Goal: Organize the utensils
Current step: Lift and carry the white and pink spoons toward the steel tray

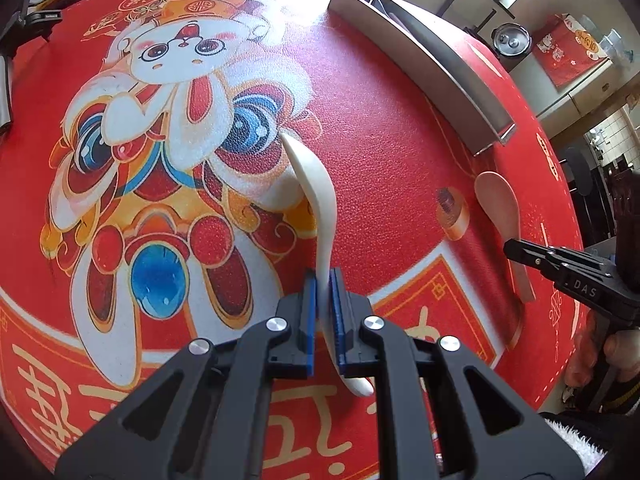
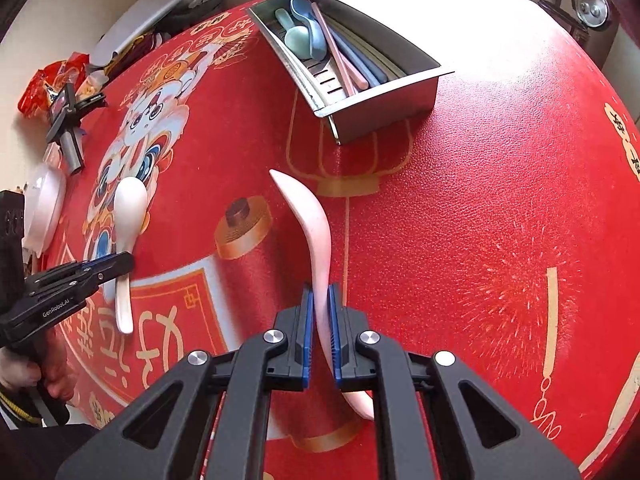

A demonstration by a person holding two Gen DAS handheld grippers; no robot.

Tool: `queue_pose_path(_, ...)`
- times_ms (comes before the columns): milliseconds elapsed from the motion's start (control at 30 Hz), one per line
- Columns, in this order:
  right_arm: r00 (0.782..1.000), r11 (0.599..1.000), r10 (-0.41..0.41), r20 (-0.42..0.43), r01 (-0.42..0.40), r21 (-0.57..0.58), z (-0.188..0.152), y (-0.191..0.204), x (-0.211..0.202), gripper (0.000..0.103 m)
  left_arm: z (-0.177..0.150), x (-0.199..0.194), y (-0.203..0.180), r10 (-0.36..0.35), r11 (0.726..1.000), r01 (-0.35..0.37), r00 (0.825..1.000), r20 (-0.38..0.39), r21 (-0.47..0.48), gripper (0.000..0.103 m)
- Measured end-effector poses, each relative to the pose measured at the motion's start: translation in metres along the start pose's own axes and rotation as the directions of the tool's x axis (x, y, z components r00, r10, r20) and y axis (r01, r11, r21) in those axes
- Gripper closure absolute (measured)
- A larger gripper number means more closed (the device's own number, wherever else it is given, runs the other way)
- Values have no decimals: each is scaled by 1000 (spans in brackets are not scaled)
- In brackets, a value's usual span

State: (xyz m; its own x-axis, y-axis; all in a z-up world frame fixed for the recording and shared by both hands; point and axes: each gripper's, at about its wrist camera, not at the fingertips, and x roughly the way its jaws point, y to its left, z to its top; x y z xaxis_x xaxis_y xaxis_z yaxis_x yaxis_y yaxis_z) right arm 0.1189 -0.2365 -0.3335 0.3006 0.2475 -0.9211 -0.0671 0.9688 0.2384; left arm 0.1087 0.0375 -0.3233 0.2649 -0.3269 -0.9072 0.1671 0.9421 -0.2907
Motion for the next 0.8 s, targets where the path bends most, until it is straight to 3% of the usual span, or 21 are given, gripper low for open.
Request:
queue_pose_path(233,1000,1000,-12,-6,12,-20,-10,2,-1,96,-13,-1,3,-46,999,46,998,-39,-2,92)
queue_pose_path(467,999,995,-38,23,40,-88,-15,8,-2,95,-15,0,-2,-24,999,25,998,-56,32,91)
queue_pose_path(800,996,987,-90,21,92,-134,-15,18,-1,95,-16,0,2,-46,999,46,998,-53,6,91)
